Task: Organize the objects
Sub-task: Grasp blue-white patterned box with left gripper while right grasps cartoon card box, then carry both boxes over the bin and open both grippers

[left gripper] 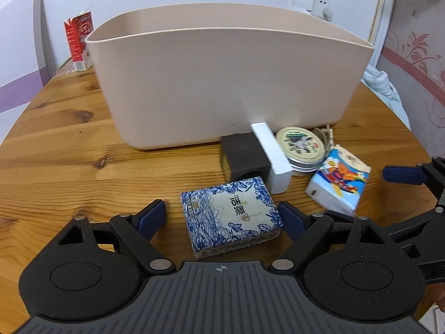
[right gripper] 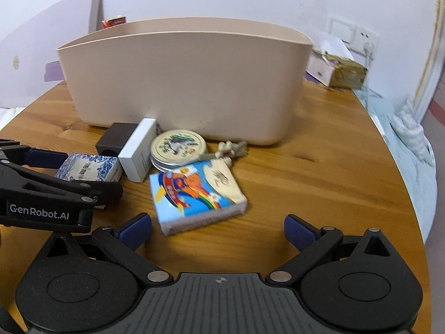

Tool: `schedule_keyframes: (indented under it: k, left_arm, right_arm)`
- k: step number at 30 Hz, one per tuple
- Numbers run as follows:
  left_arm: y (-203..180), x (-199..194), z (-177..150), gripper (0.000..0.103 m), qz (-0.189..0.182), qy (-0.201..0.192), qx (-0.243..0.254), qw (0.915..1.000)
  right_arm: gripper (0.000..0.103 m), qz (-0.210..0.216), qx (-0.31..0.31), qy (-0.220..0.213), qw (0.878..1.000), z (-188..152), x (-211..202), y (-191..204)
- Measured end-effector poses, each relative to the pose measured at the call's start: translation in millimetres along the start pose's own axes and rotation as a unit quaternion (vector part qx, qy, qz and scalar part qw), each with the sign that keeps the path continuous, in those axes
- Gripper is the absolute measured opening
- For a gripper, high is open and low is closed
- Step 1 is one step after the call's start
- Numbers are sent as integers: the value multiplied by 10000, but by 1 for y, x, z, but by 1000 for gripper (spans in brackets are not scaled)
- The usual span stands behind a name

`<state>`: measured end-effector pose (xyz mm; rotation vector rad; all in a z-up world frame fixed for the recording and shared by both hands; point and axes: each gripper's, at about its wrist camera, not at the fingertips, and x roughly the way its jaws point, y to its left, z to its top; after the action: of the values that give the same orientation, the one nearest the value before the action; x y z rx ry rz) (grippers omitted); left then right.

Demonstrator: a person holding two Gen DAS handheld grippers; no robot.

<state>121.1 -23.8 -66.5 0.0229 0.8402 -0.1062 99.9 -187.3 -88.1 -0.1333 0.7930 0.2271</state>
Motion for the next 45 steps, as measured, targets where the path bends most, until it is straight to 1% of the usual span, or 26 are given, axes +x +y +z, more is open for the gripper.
schedule_keyframes:
  k: [2, 3, 4, 5, 6, 7, 8, 12, 15, 18, 22, 24, 31, 35, 40, 42, 45]
  left_arm:
    - [3, -2, 1, 82, 17, 19, -12, 10000]
    - [4, -3, 1, 77, 38, 22, -15, 10000]
    - [7, -3, 1, 70, 69, 23, -20, 10000]
    - [8, -5, 1, 67, 113, 27, 18, 9999]
    - [9, -5, 0, 65, 122, 17, 63, 9999]
    - [10, -6, 0, 65, 81, 7, 81, 9999]
    - [11, -7, -1, 65, 52, -14, 112, 9999]
    - [13, -10, -3, 64, 31, -24, 137, 9999]
    - [15, -13, -4, 64, -20, 12, 103, 9999]
    - [17, -19, -5, 64, -80, 20, 29, 10000]
    - [21, -37, -4, 64, -96, -168, 66, 9998]
    - [22, -50, 2, 64, -90, -329, 148, 9993]
    - [31, -96, 38, 64, -61, -1055, 193, 9942]
    - [36, -110, 62, 64, -21, -1372, 173, 9904]
    - [44, -105, 92, 64, 31, -1518, 53, 9884]
    - [47, -97, 105, 64, 48, -1520, 24, 9884]
    - [47, -79, 123, 64, 102, -1467, 138, 9890]
  right_arm:
    - [103, -3, -55, -49, 10000, 1, 1, 3]
    - [102, 5, -56, -61, 10000, 2, 2, 4]
    - [97, 30, -47, -76, 10000, 3, 3, 5]
    - [87, 88, -27, -106, 9999, 3, 2, 6]
    - [81, 131, 7, -136, 9998, 3, 1, 5]
    - [71, 167, 40, -158, 9997, 4, 0, 5]
    - [66, 178, 46, -172, 9997, 4, -2, 7]
    - [65, 77, -11, -194, 9998, 3, -4, 14]
    - [64, 108, 18, -156, 9998, 1, -9, 16]
    - [64, 92, 30, -228, 9997, 0, -19, 17]
    - [64, 12, 76, -436, 9990, 5, -39, 15]
    - [64, -29, 84, -577, 9983, 10, -50, 14]
    - [64, -232, 183, -1127, 9932, 37, -83, 5]
    - [64, -299, 198, -1428, 9891, 58, -97, -2]
    - [64, -409, 164, -1666, 9850, 89, -99, -10]
    - [64, -398, 188, -1711, 9843, 100, -97, -13]
    - [64, -417, 157, -1699, 9844, 118, -88, -13]
